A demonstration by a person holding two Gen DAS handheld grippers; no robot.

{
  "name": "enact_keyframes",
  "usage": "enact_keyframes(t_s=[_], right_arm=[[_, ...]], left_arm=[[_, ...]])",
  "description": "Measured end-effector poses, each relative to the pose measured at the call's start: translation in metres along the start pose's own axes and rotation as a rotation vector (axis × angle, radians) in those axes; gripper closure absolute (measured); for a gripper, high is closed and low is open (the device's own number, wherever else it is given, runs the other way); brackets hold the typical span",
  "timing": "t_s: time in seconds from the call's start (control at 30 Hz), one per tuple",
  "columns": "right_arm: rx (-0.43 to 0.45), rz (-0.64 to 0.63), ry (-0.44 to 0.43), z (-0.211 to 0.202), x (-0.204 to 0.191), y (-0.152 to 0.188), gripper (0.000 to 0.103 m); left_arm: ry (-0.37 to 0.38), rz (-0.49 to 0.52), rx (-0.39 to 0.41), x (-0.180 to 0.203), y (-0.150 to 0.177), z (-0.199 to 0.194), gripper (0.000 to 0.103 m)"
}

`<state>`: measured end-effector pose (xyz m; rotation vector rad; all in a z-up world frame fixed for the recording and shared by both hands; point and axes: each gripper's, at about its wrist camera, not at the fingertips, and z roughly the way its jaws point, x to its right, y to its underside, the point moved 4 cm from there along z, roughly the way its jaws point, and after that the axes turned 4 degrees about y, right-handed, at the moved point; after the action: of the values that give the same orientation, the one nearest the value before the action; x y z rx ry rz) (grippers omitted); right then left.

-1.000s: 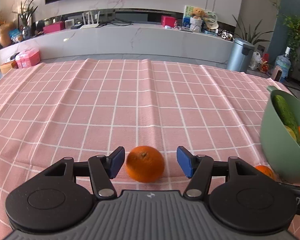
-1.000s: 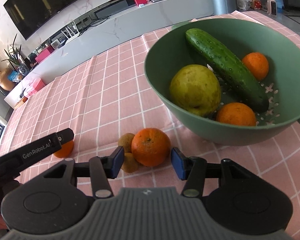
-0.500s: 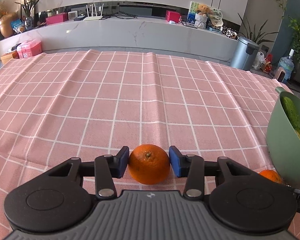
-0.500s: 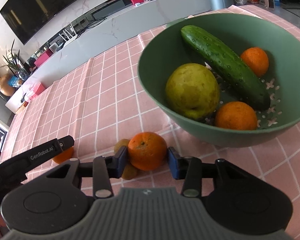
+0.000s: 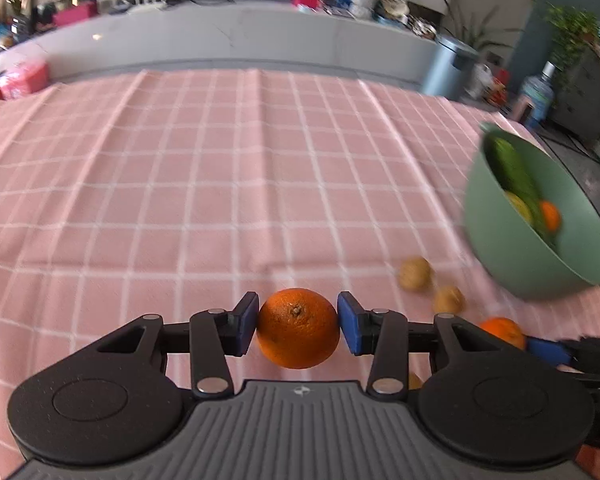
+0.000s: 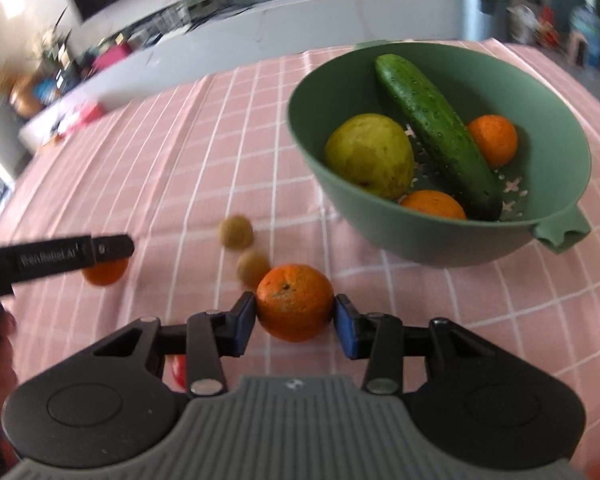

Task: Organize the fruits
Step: 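Lift the orange in the left tool while the right tool lifts its orange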

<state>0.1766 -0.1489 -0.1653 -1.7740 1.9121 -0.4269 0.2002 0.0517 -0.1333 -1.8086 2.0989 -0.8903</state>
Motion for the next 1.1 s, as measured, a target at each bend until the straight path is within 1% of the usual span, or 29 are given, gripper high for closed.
enact_keyframes(t_s=[0.17,0.3,0.33,0.43,0.5,0.57,0.63,0.7,1.0,1.07,1.1], right_arm=[[0.011,-0.171,0.031,-0.008,-0.009,0.01,0.064],[0.023,-0.238,0.047,-0.006,-0.014,0.016,0.063],[0.027,-0.249,0.049,-0.006,-0.015,0.016,0.063],[0.033,-0.254,0.046,-0.004,-0.015,0.014,0.063],[0.033,-0.249,0.04,-0.005,-0.013,0.015,0.063],[0.033,-0.249,0.035,-0.006,-0.013,0.016,0.063],[0.034,-0.253,0.03,-0.008,-0.012,0.016,0.063],[0.039,-0.259,0.026,-0.008,-0.013,0.017,0.063],[0.04,-0.248,0.007,-0.008,-0.01,0.019,0.063],[0.04,-0.248,0.005,-0.008,-0.009,0.019,0.063],[0.04,-0.248,0.004,-0.008,-0.009,0.019,0.063]], left_arm=[[0.015,0.052,-0.038,0.014,0.016,-0.001,0.054],[0.021,0.055,-0.059,0.013,0.024,0.005,0.054],[0.024,0.056,-0.05,0.013,0.025,0.005,0.054],[0.028,0.057,-0.033,0.013,0.025,0.003,0.054],[0.035,0.048,-0.047,0.012,0.026,0.006,0.054],[0.029,0.048,-0.051,0.012,0.028,0.005,0.048],[0.018,0.05,-0.051,0.012,0.03,0.005,0.044],[0.013,0.051,-0.054,0.012,0.031,0.005,0.044],[0.001,0.007,-0.056,0.013,0.035,-0.006,0.044],[0.008,0.005,-0.067,0.014,0.035,-0.006,0.053],[0.004,0.002,-0.07,0.015,0.035,-0.006,0.053]])
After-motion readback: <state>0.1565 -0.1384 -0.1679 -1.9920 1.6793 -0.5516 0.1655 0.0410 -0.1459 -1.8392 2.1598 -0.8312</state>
